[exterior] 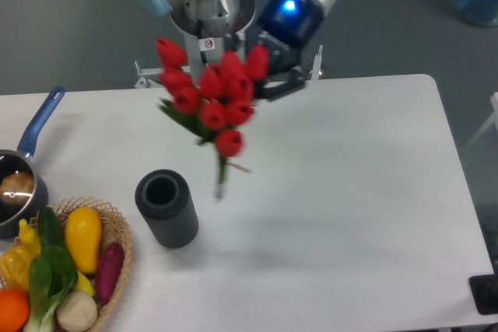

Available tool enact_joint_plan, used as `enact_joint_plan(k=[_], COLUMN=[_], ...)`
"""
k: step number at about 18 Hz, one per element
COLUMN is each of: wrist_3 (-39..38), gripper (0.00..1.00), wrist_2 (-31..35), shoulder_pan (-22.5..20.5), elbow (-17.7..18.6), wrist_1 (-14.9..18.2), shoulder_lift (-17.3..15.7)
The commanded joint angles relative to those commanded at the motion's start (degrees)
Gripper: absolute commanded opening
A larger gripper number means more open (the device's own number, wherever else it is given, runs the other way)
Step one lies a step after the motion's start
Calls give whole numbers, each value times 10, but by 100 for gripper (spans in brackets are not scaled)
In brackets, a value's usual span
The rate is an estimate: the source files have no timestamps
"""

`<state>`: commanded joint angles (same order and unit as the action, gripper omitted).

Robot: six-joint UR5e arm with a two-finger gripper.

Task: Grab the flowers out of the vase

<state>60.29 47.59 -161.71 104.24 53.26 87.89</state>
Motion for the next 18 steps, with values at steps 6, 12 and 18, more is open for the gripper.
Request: enact_joint_plan(k=[6,12,18], wrist_3=[11,120,148], gripper=[0,0,0], wrist_2=[83,246,342], shoulder_pan=[-26,-1,24], elbow=[0,-46,-134], wrist_1=[10,61,163], shoulder_lift=[6,61,105])
